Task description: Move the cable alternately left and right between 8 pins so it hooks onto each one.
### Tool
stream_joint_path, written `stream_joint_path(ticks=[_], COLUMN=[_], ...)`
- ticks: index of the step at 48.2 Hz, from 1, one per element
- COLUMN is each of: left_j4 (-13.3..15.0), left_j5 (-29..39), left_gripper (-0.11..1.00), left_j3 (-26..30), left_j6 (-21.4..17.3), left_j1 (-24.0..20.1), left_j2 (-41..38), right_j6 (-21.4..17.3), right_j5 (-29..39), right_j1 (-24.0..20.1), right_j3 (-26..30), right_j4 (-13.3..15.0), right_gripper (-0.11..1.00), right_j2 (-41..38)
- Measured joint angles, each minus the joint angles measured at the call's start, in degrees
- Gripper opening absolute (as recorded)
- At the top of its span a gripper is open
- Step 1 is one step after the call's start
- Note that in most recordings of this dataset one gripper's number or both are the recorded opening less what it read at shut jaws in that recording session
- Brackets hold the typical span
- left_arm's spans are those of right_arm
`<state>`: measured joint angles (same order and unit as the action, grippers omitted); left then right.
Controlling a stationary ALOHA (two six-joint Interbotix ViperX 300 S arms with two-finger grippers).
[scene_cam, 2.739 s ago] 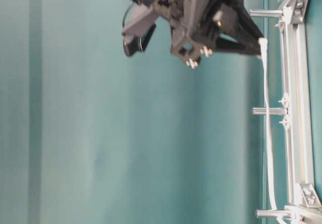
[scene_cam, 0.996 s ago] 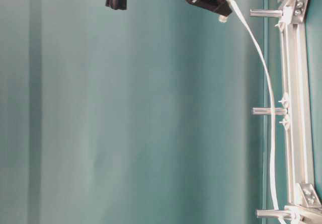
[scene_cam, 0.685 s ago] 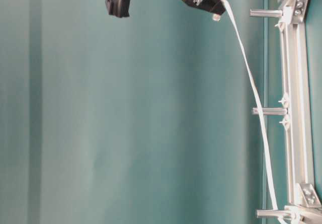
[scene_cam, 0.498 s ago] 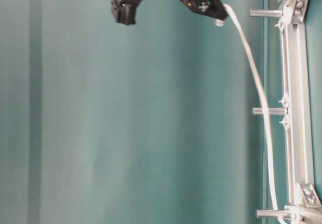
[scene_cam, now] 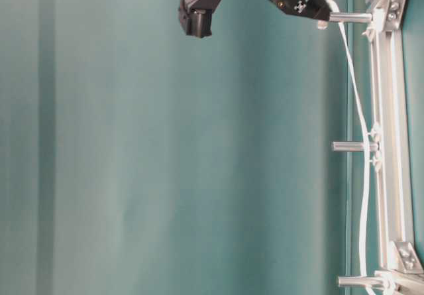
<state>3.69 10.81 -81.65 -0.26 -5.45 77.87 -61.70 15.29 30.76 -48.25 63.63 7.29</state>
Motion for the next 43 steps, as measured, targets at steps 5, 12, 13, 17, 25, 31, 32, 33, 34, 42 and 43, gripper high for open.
stream_joint_path(ticks=[5, 12, 13, 17, 25, 31, 32, 33, 34, 42, 43], left_j4=[0.0, 0.1, 0.0, 0.0, 0.0, 0.0, 0.0, 0.0, 0.0, 0.0, 0.0], left_j5=[0.0, 0.0, 0.0, 0.0, 0.0, 0.0, 0.0, 0.0, 0.0, 0.0, 0.0], left_gripper=[0.67, 0.67, 0.67, 0.67, 0.67, 0.67, 0.67, 0.67, 0.67, 0.67, 0.67], left_j3=[0.1, 0.1, 0.0, 0.0, 0.0, 0.1, 0.0, 0.1, 0.1, 0.0, 0.0], left_j6=[0.0, 0.0, 0.0, 0.0, 0.0, 0.0, 0.0, 0.0, 0.0, 0.0, 0.0], left_j1=[0.0, 0.0, 0.0, 0.0, 0.0, 0.0, 0.0, 0.0, 0.0, 0.1, 0.0], left_j2=[0.0, 0.0, 0.0, 0.1, 0.0, 0.0, 0.1, 0.1, 0.1, 0.0, 0.0], right_j6=[-4.2, -9.4, -10.1, -12.5, -16.1, -18.4, -18.8, -19.4, -20.3, -26.0, -26.6], right_j5=[-0.5, -2.6, -2.8, -3.0, -3.0, -2.9, -2.9, -2.7, -2.3, 2.6, 3.3], right_j1=[0.1, 0.4, 0.4, 0.4, 0.4, 0.4, 0.4, 0.4, 0.4, 0.4, 0.4], right_j3=[-0.4, -0.9, -1.1, -1.8, -2.5, -2.5, -2.5, -2.5, -2.5, -2.5, -2.5], right_j4=[-3.0, -6.7, -7.1, -9.3, -15.9, -21.2, -22.1, -22.9, -24.2, -31.6, -32.3], right_gripper=[0.15, 0.15, 0.15, 0.15, 0.15, 0.15, 0.15, 0.15, 0.15, 0.15, 0.15], right_j2=[0.0, 0.0, 0.0, 0.0, 0.2, 0.6, 0.7, 0.8, 1.0, 1.8, 1.9])
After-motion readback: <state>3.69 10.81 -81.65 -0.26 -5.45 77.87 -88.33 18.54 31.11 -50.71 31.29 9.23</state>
